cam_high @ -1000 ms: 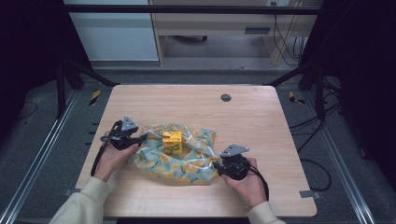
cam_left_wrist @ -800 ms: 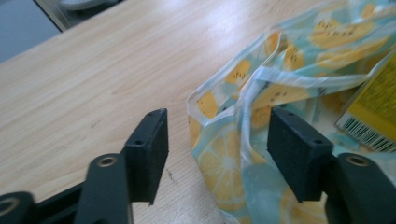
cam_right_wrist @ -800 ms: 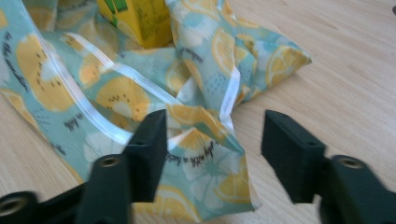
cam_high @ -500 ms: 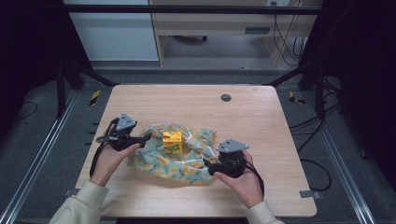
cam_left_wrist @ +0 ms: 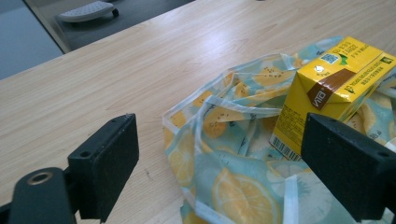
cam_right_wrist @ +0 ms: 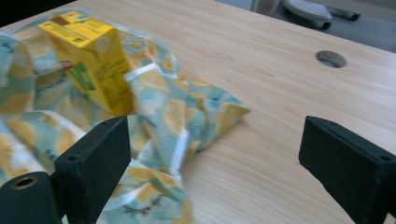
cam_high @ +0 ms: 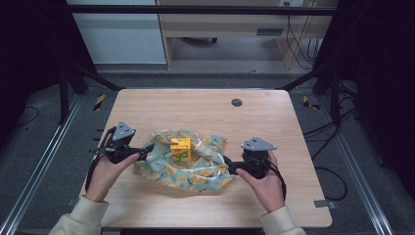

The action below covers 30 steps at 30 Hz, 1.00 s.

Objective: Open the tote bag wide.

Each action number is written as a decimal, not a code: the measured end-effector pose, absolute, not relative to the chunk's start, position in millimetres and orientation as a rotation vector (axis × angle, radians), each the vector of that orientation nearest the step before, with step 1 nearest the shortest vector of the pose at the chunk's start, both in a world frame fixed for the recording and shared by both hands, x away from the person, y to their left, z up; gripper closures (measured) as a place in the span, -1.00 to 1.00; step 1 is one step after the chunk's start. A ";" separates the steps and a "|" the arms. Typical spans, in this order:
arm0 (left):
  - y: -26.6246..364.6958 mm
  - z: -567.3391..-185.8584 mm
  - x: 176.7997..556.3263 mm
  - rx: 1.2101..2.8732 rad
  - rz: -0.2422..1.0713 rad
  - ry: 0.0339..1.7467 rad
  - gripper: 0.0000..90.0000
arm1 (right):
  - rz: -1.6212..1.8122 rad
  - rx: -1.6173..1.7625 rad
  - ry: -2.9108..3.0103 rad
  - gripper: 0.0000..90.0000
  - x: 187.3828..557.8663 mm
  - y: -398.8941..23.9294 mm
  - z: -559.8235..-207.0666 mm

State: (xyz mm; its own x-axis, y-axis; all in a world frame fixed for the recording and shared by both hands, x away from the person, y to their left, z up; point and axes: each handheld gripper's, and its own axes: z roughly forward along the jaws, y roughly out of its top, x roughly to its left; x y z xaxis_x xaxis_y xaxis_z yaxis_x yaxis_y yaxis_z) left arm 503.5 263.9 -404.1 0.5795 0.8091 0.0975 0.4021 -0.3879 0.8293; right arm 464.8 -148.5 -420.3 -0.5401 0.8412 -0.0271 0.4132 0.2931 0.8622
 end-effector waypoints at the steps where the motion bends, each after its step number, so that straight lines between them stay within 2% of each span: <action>1: 265.9 -403.6 503.1 2.005 0.643 0.969 -0.77 | 1.165 1.124 2.070 -0.80 465.4 -153.5 -419.7; 13: 307.9 -407.5 509.3 1.963 0.651 1.041 -0.85 | 1.094 1.278 1.939 -0.86 474.4 -199.7 -424.7; 30: 360.4 -447.7 527.0 1.974 0.657 1.206 -0.85 | 0.967 1.438 1.930 -0.86 486.6 -243.1 -449.6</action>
State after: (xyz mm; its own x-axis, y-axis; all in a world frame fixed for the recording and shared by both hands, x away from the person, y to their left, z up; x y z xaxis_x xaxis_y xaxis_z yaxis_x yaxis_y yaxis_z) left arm 527.0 360.4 -447.7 0.4320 0.9003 0.0537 0.5332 -0.3030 0.7899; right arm 486.6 -243.1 -449.6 -0.2843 0.9587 -0.0046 0.5706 0.1730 0.8028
